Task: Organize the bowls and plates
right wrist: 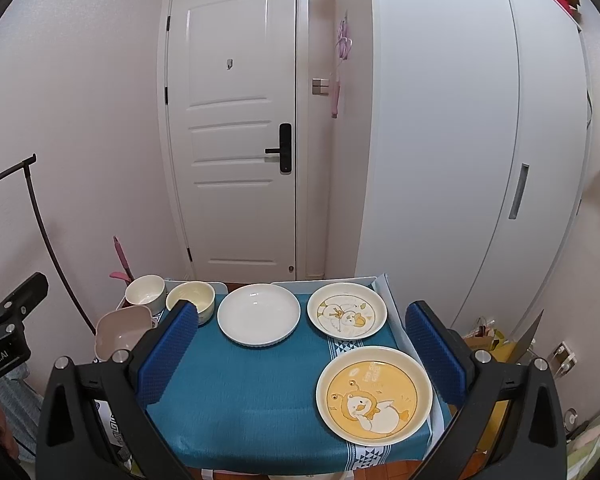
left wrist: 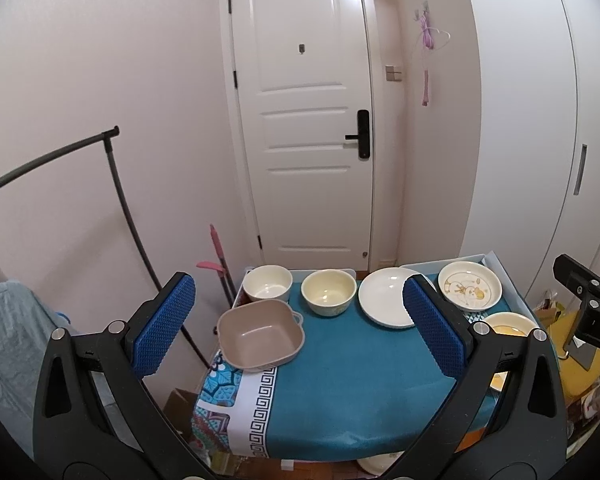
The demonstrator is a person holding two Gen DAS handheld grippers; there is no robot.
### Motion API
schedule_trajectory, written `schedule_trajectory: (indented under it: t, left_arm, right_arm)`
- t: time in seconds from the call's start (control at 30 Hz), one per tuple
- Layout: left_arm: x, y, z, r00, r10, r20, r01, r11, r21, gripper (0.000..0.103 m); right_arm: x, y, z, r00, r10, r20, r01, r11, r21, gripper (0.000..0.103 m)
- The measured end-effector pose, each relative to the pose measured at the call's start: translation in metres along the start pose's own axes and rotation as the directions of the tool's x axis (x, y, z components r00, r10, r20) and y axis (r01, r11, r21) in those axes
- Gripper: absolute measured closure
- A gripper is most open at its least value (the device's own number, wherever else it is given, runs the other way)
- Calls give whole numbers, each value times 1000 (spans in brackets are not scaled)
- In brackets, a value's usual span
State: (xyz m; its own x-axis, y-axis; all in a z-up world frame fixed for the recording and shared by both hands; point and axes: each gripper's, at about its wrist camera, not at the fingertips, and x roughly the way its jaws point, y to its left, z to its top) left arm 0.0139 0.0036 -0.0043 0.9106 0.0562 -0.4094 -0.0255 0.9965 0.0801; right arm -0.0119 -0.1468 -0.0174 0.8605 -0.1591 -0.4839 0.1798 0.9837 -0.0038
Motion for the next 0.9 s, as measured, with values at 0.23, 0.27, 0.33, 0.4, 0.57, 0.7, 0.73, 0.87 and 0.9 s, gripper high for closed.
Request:
schedule_trajectory:
  t: [0.23, 0.27, 0.33, 0.4, 0.57, 0.7, 0.73, 0.87, 0.9]
  left_arm:
    - [3, -3, 3, 1000, 0, 15, 0, 1000, 11, 0]
    - [7, -4, 4, 1000, -7, 10, 7, 1000, 15, 0]
    - [15, -8, 6, 1000, -25, -6, 25, 999, 33, 0]
    - [24, -15, 8, 998, -57, -23, 58, 997, 56, 0]
    - [64, -41, 13, 976, -196, -99, 206, 973, 108, 0]
    - [99, -73, 5, 935, -306, -177, 332, 932, 143, 0]
    - [109, -83, 0, 919, -336, -204, 369, 917, 152, 0]
    - [151, -132, -27, 824, -429, -370, 511, 845, 159, 0]
    - [159, -142, -34, 796, -446, -408, 541, 827, 152, 0]
  right_arm:
    - [1, 1, 1, 1000, 7, 3, -7, 1000, 2, 0]
    - [2, 1, 1, 1000, 8, 5, -8, 1000, 2, 0]
    - [5, -2, 1, 1000, 7, 5, -7, 1000, 7, 0]
    - [9, -6, 1, 1000, 4, -2, -4, 1000, 16, 0]
    - [22, -26, -11, 997, -54, -49, 55, 998, 39, 0]
    - [42, -56, -32, 983, -120, -139, 134, 986, 95, 0]
    - [46, -65, -39, 978, -133, -162, 152, 982, 112, 0]
    - [62, -100, -64, 959, -146, -244, 193, 965, 179, 0]
    - [67, -112, -73, 953, -138, -269, 197, 958, 207, 0]
